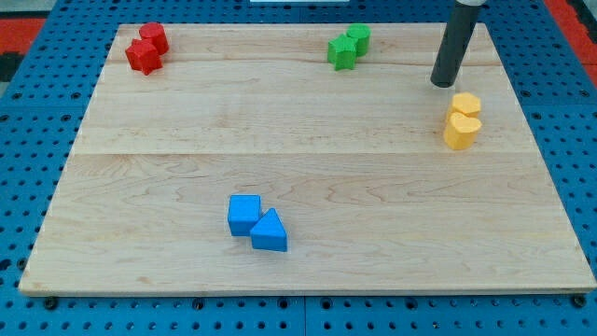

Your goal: Push the green circle and green star slightly down

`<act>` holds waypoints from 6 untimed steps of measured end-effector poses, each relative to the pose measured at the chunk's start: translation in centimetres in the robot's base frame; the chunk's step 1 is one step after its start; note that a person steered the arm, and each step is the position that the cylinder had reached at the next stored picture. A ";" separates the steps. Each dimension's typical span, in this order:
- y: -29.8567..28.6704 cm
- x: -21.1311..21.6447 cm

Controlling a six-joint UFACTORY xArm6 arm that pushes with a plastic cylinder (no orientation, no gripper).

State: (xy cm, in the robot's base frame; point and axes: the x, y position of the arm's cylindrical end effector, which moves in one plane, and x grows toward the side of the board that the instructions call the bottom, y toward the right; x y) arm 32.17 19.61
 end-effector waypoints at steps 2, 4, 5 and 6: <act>-0.2 0.2; -3.9 -5.7; -5.3 -10.6; -10.6 -11.9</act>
